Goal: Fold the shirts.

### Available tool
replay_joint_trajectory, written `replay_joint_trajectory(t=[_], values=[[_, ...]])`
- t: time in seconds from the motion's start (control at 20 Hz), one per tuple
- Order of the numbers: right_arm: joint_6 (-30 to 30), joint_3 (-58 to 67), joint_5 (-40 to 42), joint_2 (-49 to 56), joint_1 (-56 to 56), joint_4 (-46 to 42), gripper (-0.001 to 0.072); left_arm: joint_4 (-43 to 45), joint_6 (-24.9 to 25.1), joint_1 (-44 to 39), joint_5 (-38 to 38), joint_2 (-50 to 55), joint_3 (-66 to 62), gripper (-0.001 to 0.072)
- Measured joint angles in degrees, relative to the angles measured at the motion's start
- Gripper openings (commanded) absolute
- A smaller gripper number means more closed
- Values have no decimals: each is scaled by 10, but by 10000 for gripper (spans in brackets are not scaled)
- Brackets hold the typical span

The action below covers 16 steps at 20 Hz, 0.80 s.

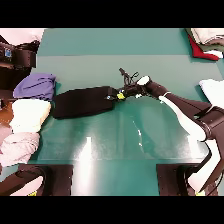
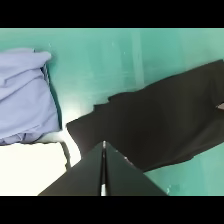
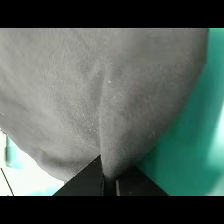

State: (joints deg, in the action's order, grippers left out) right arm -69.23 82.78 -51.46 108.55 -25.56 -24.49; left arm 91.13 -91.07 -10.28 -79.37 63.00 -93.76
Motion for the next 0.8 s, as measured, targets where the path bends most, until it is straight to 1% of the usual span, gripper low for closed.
replay_joint_trajectory(t=[0.15, 0.25, 0.35, 0.55, 0.8], values=[[12, 7, -2, -7, 0, 1, 12, 0, 9, 0, -8, 0, 0, 29], [17, 9, -6, -28, 26, -5, 12, 0, 11, 0, -12, 0, 0, 28], [19, 10, -7, -59, 70, -35, 11, 0, 12, 0, -15, 0, 0, 29], [21, 11, -24, -127, 202, -111, 11, -1, 13, 0, -17, 0, 0, 28], [27, 11, -26, -173, 391, -148, 12, -18, 11, 0, -20, 0, 0, 29]])
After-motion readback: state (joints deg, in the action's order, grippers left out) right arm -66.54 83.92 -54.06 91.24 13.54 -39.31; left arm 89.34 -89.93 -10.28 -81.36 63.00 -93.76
